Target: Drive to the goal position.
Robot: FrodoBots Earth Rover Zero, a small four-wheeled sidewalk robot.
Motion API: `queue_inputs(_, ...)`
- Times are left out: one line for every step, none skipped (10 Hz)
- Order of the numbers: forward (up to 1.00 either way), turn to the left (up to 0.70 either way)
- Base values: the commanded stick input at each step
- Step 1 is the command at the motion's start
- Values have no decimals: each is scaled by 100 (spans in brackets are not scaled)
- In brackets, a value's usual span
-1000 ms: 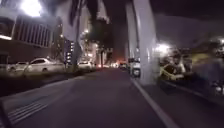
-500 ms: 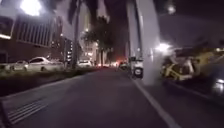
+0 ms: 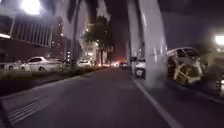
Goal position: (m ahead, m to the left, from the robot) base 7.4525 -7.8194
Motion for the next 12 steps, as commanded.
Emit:
queue_inputs(45, 0)
queue_inputs(45, -5)
queue_inputs(45, -19)
queue_inputs(45, -24)
queue_inputs(45, -24)
queue_inputs(45, -24)
queue_inputs(45, -24)
queue_inputs(45, -24)
queue_inputs(45, -22)
queue_inputs(45, -13)
queue_inputs(45, 0)
queue_inputs(45, 0)
